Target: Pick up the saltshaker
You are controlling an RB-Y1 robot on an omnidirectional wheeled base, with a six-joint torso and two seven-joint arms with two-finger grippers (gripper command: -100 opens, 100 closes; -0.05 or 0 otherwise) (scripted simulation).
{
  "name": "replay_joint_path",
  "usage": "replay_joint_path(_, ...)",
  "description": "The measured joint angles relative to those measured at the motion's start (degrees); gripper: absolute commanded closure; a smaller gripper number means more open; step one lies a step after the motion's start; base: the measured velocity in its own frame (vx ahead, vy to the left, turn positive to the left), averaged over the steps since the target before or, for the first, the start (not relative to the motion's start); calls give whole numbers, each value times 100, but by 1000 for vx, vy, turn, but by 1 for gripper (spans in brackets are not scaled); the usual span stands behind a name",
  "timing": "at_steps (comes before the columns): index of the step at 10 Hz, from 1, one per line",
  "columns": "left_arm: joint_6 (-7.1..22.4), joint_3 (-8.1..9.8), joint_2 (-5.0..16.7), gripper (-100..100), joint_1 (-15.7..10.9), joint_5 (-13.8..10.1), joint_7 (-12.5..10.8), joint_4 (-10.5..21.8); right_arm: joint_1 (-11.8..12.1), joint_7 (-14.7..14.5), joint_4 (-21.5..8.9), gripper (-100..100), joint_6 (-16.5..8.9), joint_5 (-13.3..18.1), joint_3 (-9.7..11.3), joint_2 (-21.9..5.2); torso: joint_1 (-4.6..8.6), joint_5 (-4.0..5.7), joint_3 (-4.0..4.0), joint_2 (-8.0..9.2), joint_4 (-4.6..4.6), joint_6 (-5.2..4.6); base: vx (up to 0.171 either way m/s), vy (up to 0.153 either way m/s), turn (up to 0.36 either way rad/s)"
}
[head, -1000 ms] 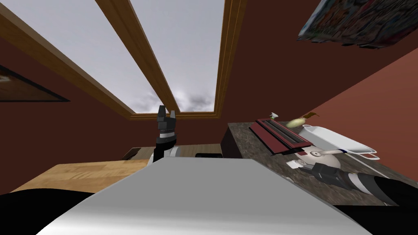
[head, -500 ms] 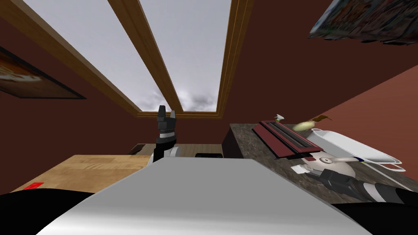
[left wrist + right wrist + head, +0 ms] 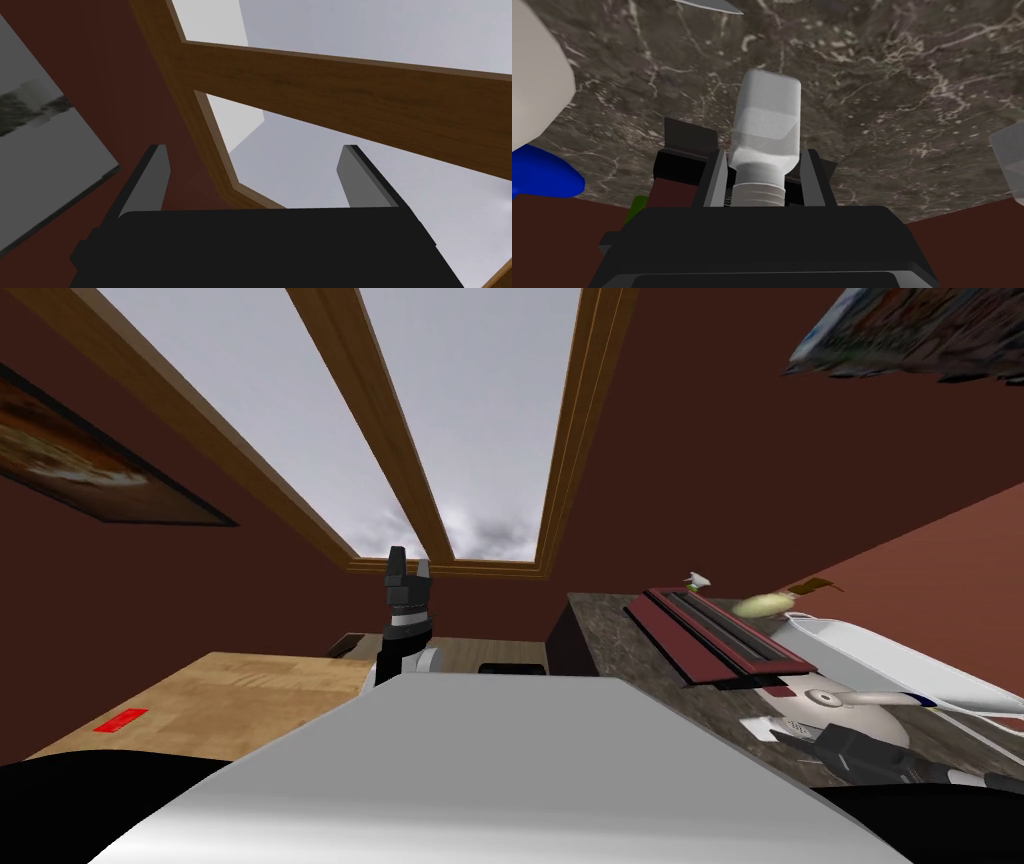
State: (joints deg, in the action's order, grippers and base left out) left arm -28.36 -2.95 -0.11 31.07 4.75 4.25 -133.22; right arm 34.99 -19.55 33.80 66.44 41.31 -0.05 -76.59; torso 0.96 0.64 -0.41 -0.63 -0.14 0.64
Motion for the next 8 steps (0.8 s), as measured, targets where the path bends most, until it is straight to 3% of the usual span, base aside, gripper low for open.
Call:
replay_joint_path(1, 0, 0, 0, 0, 0, 0, 0, 0, 145, 23, 36, 100, 28, 61, -190, 52, -1, -2, -2, -3, 0, 2, -5, 7, 191)
replay_joint_path(2, 0, 0, 0, 0, 0, 0, 0, 0, 106, -3, -229, 100, 169, 248, -305, 152, 1, 1, -3, -4, -1, 2, -3, 3, 79)
replay_joint_path(3, 0, 1, 0, 0, 1, 0, 0, 0, 376, 28, -92, 100, 186, 267, -530, 183, -1, -3, -3, -4, -1, -2, -2, 1, -29)
replay_joint_path(4, 0, 1, 0, 0, 1, 0, 0, 0, 424, 29, -83, 100, 180, 283, -671, 215, 0, -3, -4, -6, -1, -1, -3, 8, 171)
replay_joint_path(6, 0, 1, 0, 0, 1, 0, 0, 0, 411, -68, -455, 100, 389, 540, -947, 382, 1, -3, -4, -6, -1, 1, -2, 3, 40)
replay_joint_path(7, 0, 1, 0, 0, 1, 0, 0, 0, 474, -47, -421, 100, 408, 549, -1052, 379, 0, -4, -4, -8, -1, 0, 0, 0, 0)
replay_joint_path(8, 0, 1, 0, 0, 1, 0, 0, 0, 481, -38, -414, 0, 407, 549, -1062, 378, 0, -3, -5, -8, -1, 1, 0, 0, 0)
